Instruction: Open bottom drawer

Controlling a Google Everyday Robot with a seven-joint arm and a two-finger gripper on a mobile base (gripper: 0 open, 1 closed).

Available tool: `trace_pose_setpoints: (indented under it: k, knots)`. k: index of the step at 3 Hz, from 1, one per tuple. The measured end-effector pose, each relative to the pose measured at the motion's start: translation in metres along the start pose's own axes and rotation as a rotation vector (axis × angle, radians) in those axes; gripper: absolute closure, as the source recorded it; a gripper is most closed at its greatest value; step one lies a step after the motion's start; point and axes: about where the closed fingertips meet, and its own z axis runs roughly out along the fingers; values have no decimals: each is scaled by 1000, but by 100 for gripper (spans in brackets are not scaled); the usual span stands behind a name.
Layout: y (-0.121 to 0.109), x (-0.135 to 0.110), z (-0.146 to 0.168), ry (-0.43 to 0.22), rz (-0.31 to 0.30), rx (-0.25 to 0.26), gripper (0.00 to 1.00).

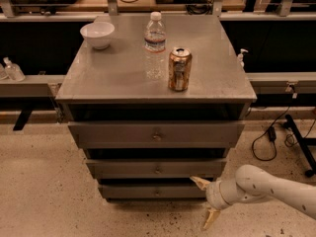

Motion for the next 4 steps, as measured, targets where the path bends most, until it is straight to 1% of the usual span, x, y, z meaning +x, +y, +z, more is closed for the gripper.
trace_pose_setpoints:
  k: [1, 2, 3, 4]
  knots:
    - [0, 0, 0, 0, 0, 0, 0]
    - [-6, 28, 18, 85, -42, 37, 0]
    - [-7, 70, 42, 157, -68, 85, 0]
    - [-6, 101, 57, 197, -73, 99, 0]
